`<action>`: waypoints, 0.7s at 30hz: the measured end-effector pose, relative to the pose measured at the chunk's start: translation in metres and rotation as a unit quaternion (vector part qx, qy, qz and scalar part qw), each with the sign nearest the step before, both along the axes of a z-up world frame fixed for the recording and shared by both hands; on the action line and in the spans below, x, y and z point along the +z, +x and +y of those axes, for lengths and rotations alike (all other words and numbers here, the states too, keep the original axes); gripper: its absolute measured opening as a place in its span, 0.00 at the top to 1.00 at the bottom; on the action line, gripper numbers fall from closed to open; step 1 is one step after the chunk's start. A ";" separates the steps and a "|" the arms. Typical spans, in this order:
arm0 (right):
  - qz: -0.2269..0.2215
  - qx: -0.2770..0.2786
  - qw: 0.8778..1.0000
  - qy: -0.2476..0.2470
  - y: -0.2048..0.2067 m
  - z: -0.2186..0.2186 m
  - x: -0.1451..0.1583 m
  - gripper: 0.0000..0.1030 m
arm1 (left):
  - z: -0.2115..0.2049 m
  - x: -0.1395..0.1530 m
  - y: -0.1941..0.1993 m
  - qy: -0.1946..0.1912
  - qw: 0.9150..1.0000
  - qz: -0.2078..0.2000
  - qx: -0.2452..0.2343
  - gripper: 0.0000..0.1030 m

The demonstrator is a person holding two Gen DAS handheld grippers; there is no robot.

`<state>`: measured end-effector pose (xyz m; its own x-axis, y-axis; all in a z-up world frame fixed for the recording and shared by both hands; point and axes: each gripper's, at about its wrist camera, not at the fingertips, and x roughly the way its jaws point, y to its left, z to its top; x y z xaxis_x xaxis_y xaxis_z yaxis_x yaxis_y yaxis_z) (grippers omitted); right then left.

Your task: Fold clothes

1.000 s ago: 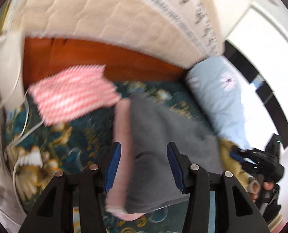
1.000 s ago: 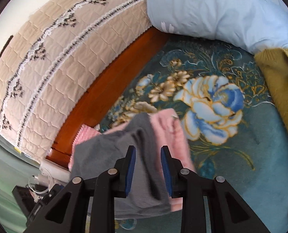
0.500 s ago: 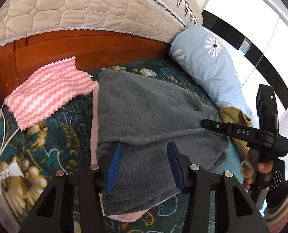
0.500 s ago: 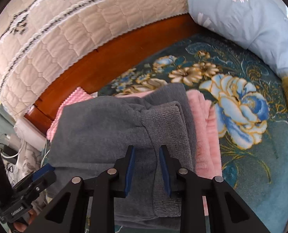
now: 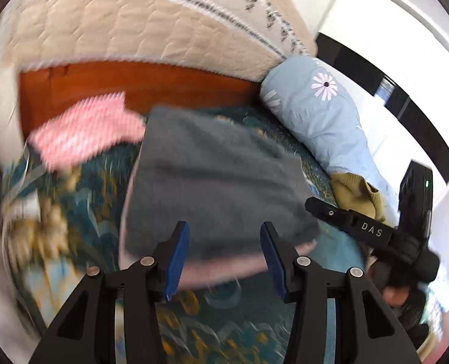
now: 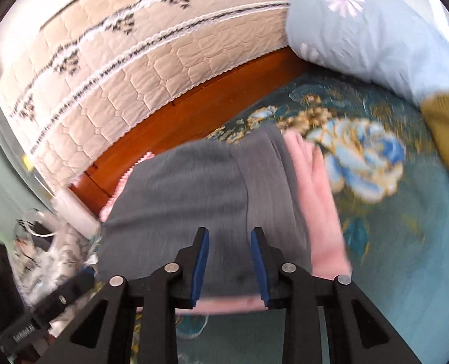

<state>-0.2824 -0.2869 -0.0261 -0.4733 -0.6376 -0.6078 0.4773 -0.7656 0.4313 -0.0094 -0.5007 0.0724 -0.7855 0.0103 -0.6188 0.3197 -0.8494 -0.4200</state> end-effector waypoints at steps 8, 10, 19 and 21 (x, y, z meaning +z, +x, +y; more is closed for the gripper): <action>-0.004 -0.014 1.000 -0.024 0.040 0.025 -0.034 0.53 | 0.037 -0.037 0.024 -0.010 0.997 -0.038 0.073 0.52; 0.011 -0.019 0.999 -0.028 0.048 0.026 -0.041 0.53 | 0.041 -0.038 0.021 -0.037 0.993 -0.060 0.093 0.52; 0.000 -0.042 0.999 -0.028 0.050 0.040 -0.069 0.53 | 0.055 -0.048 0.024 -0.098 0.984 -0.080 0.126 0.52; 0.009 -0.051 0.999 0.003 0.051 0.038 -0.069 0.53 | 0.054 -0.051 0.025 -0.094 0.984 -0.086 0.126 0.51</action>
<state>-0.2316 -0.2488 -0.0955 -0.5459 -0.5818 -0.6030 0.4051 -0.8132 0.4179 0.0157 -0.4463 0.0217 -0.6325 -0.2975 -0.7151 0.5819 -0.7918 -0.1853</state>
